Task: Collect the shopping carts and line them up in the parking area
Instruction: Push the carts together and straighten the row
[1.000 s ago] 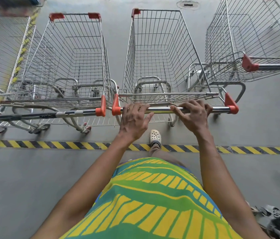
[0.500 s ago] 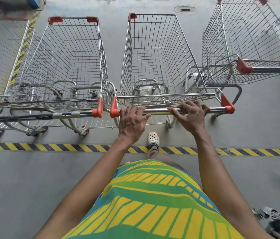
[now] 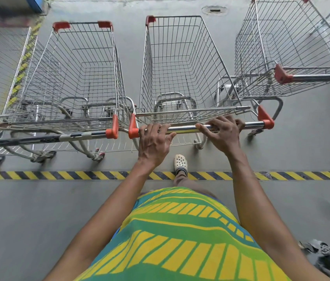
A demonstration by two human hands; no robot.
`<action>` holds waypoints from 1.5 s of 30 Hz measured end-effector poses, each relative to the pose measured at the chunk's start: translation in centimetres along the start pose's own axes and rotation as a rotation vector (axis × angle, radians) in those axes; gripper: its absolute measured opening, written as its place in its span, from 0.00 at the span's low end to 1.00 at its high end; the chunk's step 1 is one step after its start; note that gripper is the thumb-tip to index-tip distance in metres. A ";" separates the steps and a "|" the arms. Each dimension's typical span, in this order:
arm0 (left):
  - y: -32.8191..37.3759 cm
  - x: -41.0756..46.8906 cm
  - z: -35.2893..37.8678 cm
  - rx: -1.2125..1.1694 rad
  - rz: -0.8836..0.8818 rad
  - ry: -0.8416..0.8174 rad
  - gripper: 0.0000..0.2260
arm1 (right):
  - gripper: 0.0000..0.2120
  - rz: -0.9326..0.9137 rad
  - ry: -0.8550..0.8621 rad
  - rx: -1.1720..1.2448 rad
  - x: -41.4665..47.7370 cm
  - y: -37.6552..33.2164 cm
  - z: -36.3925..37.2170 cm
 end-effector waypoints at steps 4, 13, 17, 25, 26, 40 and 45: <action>0.0 0.2 0.1 0.013 0.004 0.015 0.18 | 0.28 -0.002 -0.001 -0.006 0.2 -0.2 -0.1; 0.3 0.1 0.0 0.023 0.001 0.021 0.20 | 0.31 0.020 -0.053 -0.058 0.3 -0.2 -0.4; 0.4 0.1 0.0 0.028 0.005 0.029 0.19 | 0.30 0.021 -0.030 -0.088 0.2 -0.6 -0.6; 0.6 -0.1 -0.2 0.021 0.003 0.026 0.20 | 0.29 -0.001 0.007 -0.143 -0.1 -0.5 -0.6; 0.6 -0.1 -0.2 0.019 0.004 0.027 0.19 | 0.29 -0.004 0.011 -0.151 0.0 -0.4 -0.6; 0.1 -0.8 -1.0 -0.103 0.011 0.079 0.21 | 0.28 -0.040 0.030 -0.087 -0.3 -0.8 -0.6; -0.3 -0.9 -0.7 -0.104 0.039 0.087 0.16 | 0.26 -0.064 0.036 -0.059 -0.4 -1.0 -0.4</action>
Point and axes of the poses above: each hand's wrist, its own x-axis towards the middle knuckle, its own z-axis out of the palm, y = z × x, the point moved 1 cm from there along x, towards the middle knuckle, and after that the axes turned 9 degrees about -x, right-handed, at the moved point
